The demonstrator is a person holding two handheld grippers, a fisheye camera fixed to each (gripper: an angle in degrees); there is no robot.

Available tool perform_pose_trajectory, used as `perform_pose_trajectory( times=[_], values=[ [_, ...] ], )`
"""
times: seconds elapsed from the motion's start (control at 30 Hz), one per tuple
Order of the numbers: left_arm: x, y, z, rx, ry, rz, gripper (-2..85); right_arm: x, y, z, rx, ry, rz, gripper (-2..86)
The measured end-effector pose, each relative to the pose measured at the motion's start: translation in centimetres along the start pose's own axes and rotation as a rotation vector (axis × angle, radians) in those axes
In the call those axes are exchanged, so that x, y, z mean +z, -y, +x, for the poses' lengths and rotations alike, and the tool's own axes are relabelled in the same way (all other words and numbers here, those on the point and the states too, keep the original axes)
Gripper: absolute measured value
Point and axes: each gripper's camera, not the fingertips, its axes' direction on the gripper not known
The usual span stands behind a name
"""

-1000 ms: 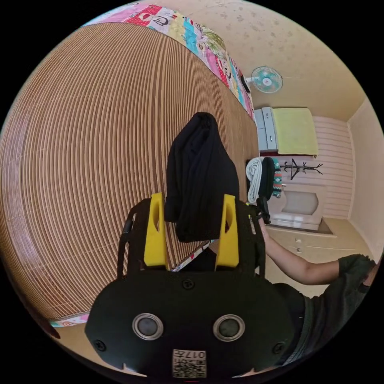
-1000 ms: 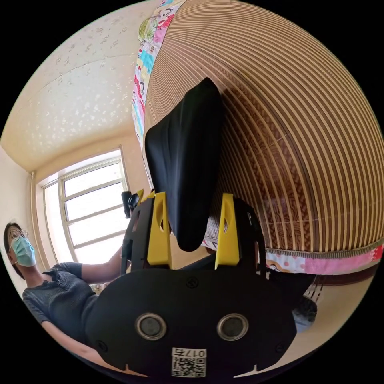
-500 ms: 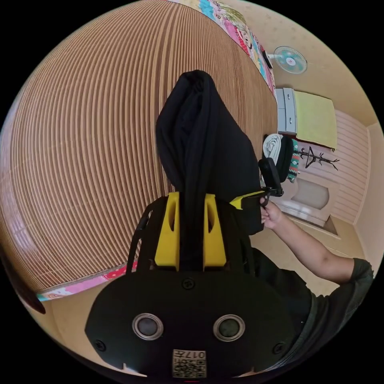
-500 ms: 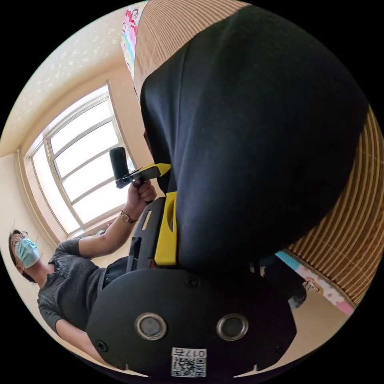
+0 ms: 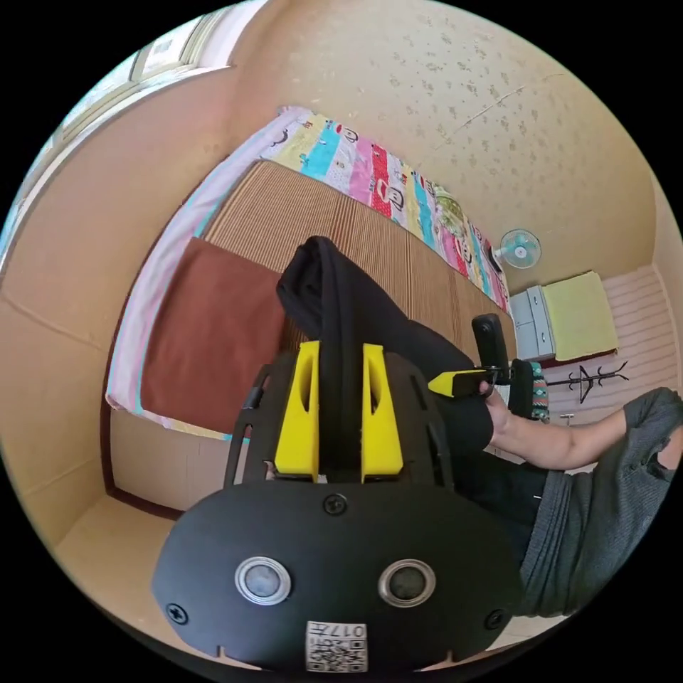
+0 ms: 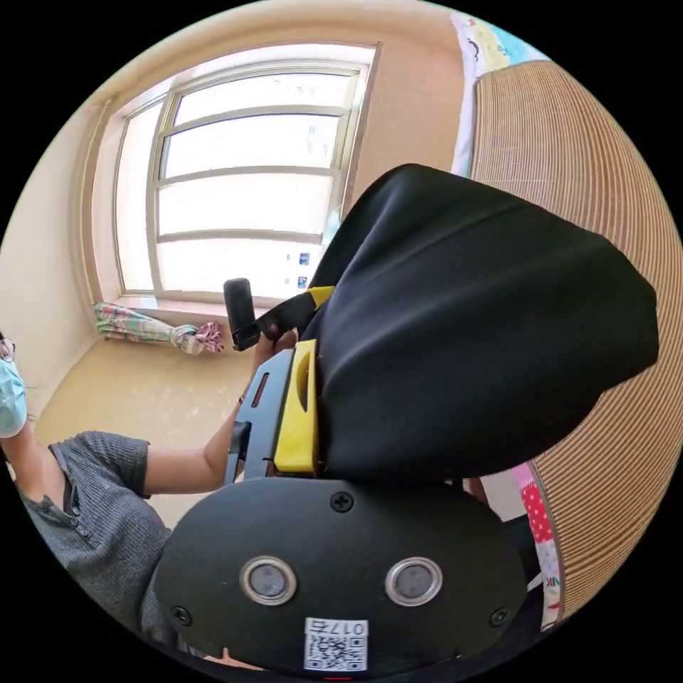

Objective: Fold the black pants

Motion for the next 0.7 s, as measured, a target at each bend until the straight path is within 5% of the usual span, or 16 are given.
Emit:
perform_pose_trajectory(
  times=[0.17, 0.3, 0.37, 0.5, 0.7],
  values=[
    [0.2, 0.9, -10.8, -0.309, 0.16, 0.043, 12.6, 10.9, 7.1, 4.9, 0.128, -0.176, -0.155, 10.0],
    [6.1, -4.1, -16.1, -0.618, 0.192, 0.091, 12.0, 10.5, 4.2, 7.5, 0.168, -0.177, -0.215, 5.9],
    [9.8, -5.7, -15.1, -0.572, 0.11, 0.105, 11.3, 7.6, -0.1, 8.1, 0.183, -0.236, -0.271, 3.8],
    [20.8, -8.1, -12.8, -0.568, 0.227, -0.192, 10.6, -1.1, -8.6, 9.1, 0.353, -0.317, -0.246, 1.9],
    [22.0, -13.4, -9.6, -0.807, 0.293, -0.057, 7.7, -16.9, -23.1, 1.1, 0.647, -0.552, 0.161, 0.8]
  ],
)
